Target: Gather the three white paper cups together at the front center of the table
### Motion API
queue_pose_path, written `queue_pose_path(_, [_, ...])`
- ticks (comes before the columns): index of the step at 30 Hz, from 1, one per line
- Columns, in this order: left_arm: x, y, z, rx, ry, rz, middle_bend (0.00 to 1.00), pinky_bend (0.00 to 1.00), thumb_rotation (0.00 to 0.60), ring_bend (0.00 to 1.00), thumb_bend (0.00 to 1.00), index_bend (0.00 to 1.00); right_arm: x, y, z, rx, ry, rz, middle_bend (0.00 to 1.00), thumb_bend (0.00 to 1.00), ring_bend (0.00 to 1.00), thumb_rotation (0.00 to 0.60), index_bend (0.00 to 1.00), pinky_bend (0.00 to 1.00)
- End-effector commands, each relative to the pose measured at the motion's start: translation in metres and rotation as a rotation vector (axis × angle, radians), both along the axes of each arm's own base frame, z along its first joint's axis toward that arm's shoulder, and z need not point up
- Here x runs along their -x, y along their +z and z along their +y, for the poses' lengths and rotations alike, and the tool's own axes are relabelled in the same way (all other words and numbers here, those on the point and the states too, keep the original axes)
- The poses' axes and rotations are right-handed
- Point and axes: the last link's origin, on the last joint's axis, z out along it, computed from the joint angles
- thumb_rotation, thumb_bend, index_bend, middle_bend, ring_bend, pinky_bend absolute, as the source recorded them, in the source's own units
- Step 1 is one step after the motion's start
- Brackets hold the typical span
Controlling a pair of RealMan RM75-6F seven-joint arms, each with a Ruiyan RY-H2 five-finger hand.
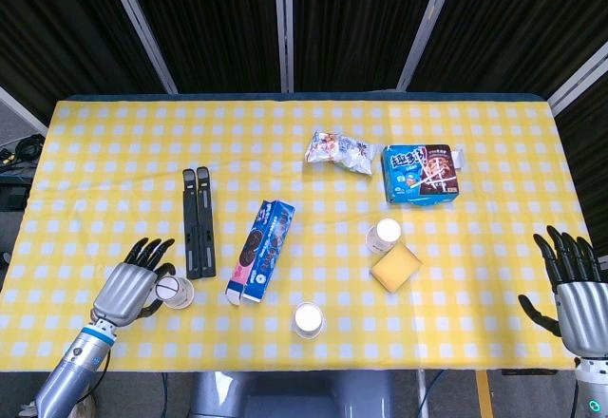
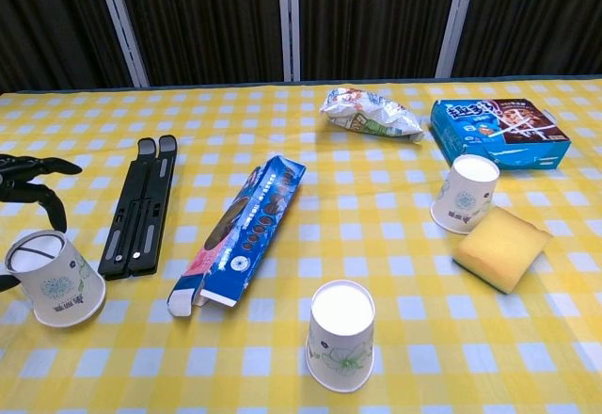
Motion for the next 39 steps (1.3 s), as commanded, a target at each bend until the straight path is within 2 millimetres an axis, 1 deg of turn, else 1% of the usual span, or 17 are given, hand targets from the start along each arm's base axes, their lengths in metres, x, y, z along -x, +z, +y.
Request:
queue_pose_path(1, [-0.016, 0.008, 0.002, -0.010, -0.047, -0.037, 0.00, 0.00, 0.600, 0.00, 0.35, 0.47, 0.000, 0.000, 0.000, 0.001, 0.002, -0.001, 0.00, 0.12, 0.00, 0.600, 0.07, 0.00])
queue_pose_path(4, [-0.032, 0.009, 0.002, 0.004, -0.088, -0.060, 0.00, 0.00, 0.600, 0.00, 0.35, 0.47, -0.001, 0.002, 0.001, 0.005, 0.003, -0.005, 0.00, 0.11, 0.00, 0.600, 0.07, 0.00])
queue_pose_path(7, [-0.054, 0.006, 0.000, 0.039, -0.149, -0.084, 0.00, 0.00, 0.600, 0.00, 0.35, 0.47, 0.000, 0.004, 0.001, 0.011, 0.001, -0.011, 0.00, 0.12, 0.00, 0.600, 0.07, 0.00])
queue_pose_path(8, [-0.057, 0.005, 0.000, 0.044, -0.156, -0.086, 0.00, 0.00, 0.600, 0.00, 0.35, 0.47, 0.000, 0.004, 0.001, 0.012, 0.000, -0.013, 0.00, 0.12, 0.00, 0.600, 0.07, 0.00])
queue_pose_path(10, [-0.073, -0.001, -0.002, 0.075, -0.201, -0.097, 0.00, 0.00, 0.600, 0.00, 0.35, 0.47, 0.001, 0.006, 0.001, 0.017, -0.001, -0.020, 0.00, 0.11, 0.00, 0.600, 0.07, 0.00])
queue_pose_path(11, [-0.076, -0.002, -0.002, 0.081, -0.211, -0.097, 0.00, 0.00, 0.600, 0.00, 0.35, 0.47, 0.001, 0.007, 0.001, 0.018, -0.001, -0.022, 0.00, 0.11, 0.00, 0.600, 0.07, 0.00])
queue_pose_path(14, [-0.097, -0.015, -0.002, 0.114, -0.254, -0.104, 0.00, 0.00, 0.600, 0.00, 0.35, 0.47, 0.001, 0.010, 0.001, 0.025, -0.002, -0.033, 0.00, 0.12, 0.00, 0.600, 0.08, 0.00])
queue_pose_path(17, [-0.109, -0.026, 0.000, 0.134, -0.263, -0.112, 0.00, 0.00, 0.600, 0.00, 0.35, 0.47, 0.002, 0.012, 0.001, 0.030, -0.004, -0.039, 0.00, 0.12, 0.00, 0.600, 0.08, 0.00])
queue_pose_path(18, [-0.114, -0.033, 0.001, 0.145, -0.267, -0.115, 0.00, 0.00, 0.600, 0.00, 0.35, 0.47, 0.003, 0.013, 0.000, 0.032, -0.006, -0.043, 0.00, 0.11, 0.00, 0.600, 0.08, 0.00])
queue_pose_path(19, [-0.115, -0.034, 0.002, 0.148, -0.268, -0.115, 0.00, 0.00, 0.600, 0.00, 0.35, 0.47, 0.003, 0.013, 0.000, 0.032, -0.006, -0.044, 0.00, 0.11, 0.00, 0.600, 0.08, 0.00])
queue_pose_path(23, [-0.123, -0.053, 0.003, 0.175, -0.264, -0.101, 0.00, 0.00, 0.600, 0.00, 0.35, 0.47, 0.003, 0.015, 0.000, 0.043, -0.005, -0.043, 0.00, 0.12, 0.00, 0.600, 0.08, 0.00])
queue_pose_path(32, [-0.128, -0.079, -0.001, 0.226, -0.269, -0.080, 0.00, 0.00, 0.600, 0.00, 0.35, 0.47, 0.003, 0.017, 0.001, 0.049, -0.009, -0.045, 0.00, 0.11, 0.00, 0.600, 0.08, 0.00])
queue_pose_path(39, [-0.134, -0.086, -0.002, 0.223, -0.281, -0.102, 0.00, 0.00, 0.600, 0.00, 0.35, 0.47, 0.003, 0.015, 0.000, 0.042, -0.011, -0.041, 0.00, 0.11, 0.00, 0.600, 0.08, 0.00])
